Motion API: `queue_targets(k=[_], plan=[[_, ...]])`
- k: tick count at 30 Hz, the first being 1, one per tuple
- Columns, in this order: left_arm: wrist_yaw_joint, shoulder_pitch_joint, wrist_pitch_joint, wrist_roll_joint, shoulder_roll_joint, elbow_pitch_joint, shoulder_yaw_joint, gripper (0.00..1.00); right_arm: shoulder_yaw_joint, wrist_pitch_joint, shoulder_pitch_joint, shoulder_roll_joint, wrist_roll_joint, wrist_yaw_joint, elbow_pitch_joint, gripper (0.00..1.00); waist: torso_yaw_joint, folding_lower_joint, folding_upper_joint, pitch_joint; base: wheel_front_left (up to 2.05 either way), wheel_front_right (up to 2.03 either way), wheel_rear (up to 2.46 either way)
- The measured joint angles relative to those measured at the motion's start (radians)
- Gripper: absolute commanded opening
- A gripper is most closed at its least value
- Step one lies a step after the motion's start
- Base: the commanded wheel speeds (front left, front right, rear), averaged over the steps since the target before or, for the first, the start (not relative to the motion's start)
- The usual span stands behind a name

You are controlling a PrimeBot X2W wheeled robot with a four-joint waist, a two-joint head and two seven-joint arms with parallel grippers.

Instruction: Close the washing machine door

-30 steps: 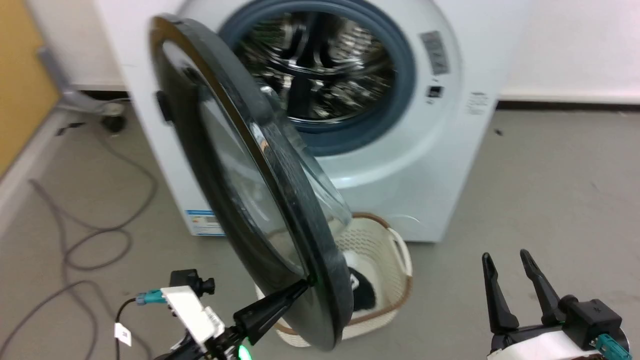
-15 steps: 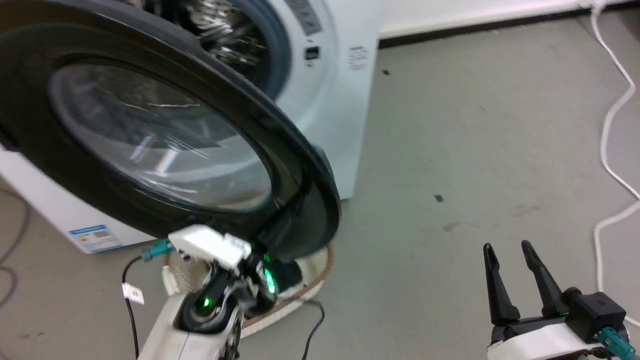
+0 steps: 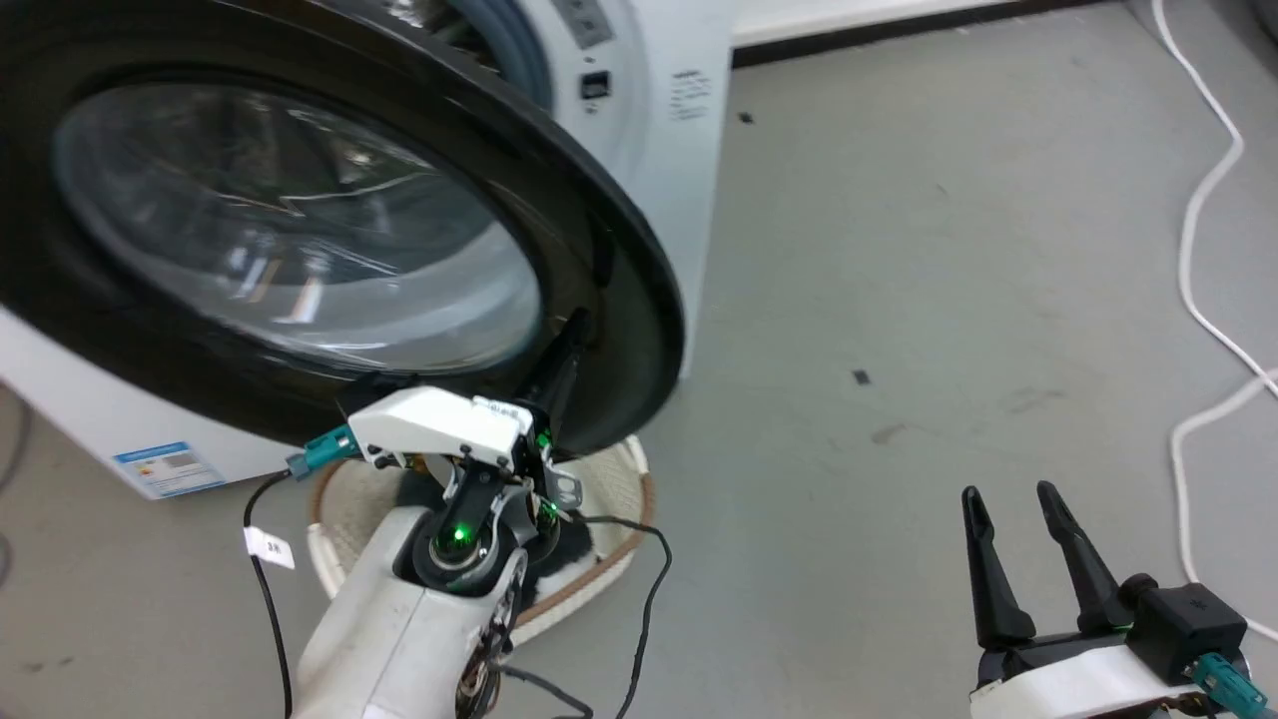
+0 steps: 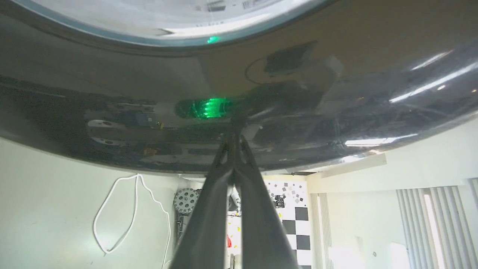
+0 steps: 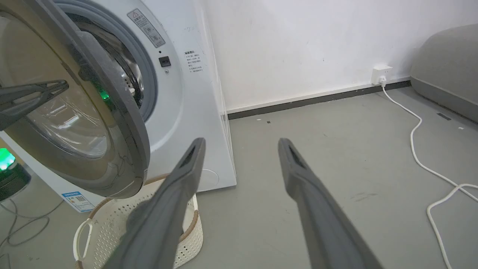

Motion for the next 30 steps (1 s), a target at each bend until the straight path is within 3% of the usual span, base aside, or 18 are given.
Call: queue_targets(k=[4, 8, 10, 16, 19, 21, 22, 24, 25, 26, 30], plan=[[-0.006, 0.052, 0.003, 0.033, 0.008, -0.055, -0.023, 0.00, 0.002, 0.000, 0.002, 0.000, -0.001, 0.000, 0.001, 1.00, 0.044, 0.0000, 0.0000, -0.022, 0.00, 0.00, 0.00], [-0.006, 0.162, 0.009, 0.157, 0.069, -0.152, -0.099, 0.00, -0.004, 0.000, 0.012, 0.000, -0.017, 0.000, 0.000, 1.00, 0.097, -0.0001, 0.0000, -0.054, 0.00, 0.00, 0.00], [-0.006, 0.212, -0.022, 0.259, 0.124, -0.198, -0.147, 0.00, -0.013, 0.000, 0.020, 0.001, -0.021, 0.000, 0.000, 1.00, 0.125, -0.0001, 0.0000, -0.072, 0.00, 0.00, 0.00], [0.000, 0.275, -0.267, 0.642, 0.274, -0.205, -0.234, 0.00, -0.025, 0.000, 0.048, 0.000, -0.017, 0.000, -0.010, 1.00, 0.218, -0.0001, 0.0000, -0.124, 0.00, 0.00, 0.00], [0.053, 0.286, -0.296, 0.811, 0.309, -0.221, -0.205, 0.00, -0.018, 0.000, 0.053, 0.001, -0.020, 0.000, -0.023, 1.00, 0.261, -0.0001, 0.0000, -0.146, 0.00, 0.00, 0.00], [0.102, 0.316, -0.298, 0.923, 0.301, -0.284, -0.102, 0.00, -0.020, 0.000, 0.057, 0.001, -0.020, 0.000, -0.033, 1.00, 0.287, -0.0001, 0.0000, -0.159, 0.00, 0.00, 0.00], [0.118, 0.339, -0.299, 0.979, 0.291, -0.326, -0.046, 0.06, -0.019, 0.000, 0.059, 0.001, -0.019, 0.000, -0.038, 1.00, 0.300, -0.0001, 0.0000, -0.165, 0.00, 0.00, 0.00], [0.132, 0.399, -0.299, 1.090, 0.270, -0.399, 0.037, 0.43, -0.011, 0.000, 0.064, 0.000, -0.018, 0.000, -0.044, 1.00, 0.322, -0.0001, 0.0000, -0.176, 0.00, 0.00, 0.00], [0.137, 0.434, -0.299, 1.137, 0.254, -0.429, 0.073, 0.82, -0.004, 0.000, 0.066, 0.000, -0.018, 0.000, -0.046, 1.00, 0.331, -0.0001, -0.0001, -0.180, 0.00, 0.00, 0.00], [0.144, 0.469, -0.299, 1.184, 0.238, -0.455, 0.100, 1.00, 0.002, 0.000, 0.069, 0.001, -0.019, 0.000, -0.048, 1.00, 0.339, -0.0001, 0.0000, -0.184, 0.00, 0.00, 0.00], [0.145, 0.588, -0.299, 1.327, 0.190, -0.514, 0.149, 1.00, 0.011, 0.000, 0.077, 0.001, -0.019, 0.000, -0.050, 1.00, 0.362, -0.0001, 0.0000, -0.198, 0.00, 0.00, 0.00]])
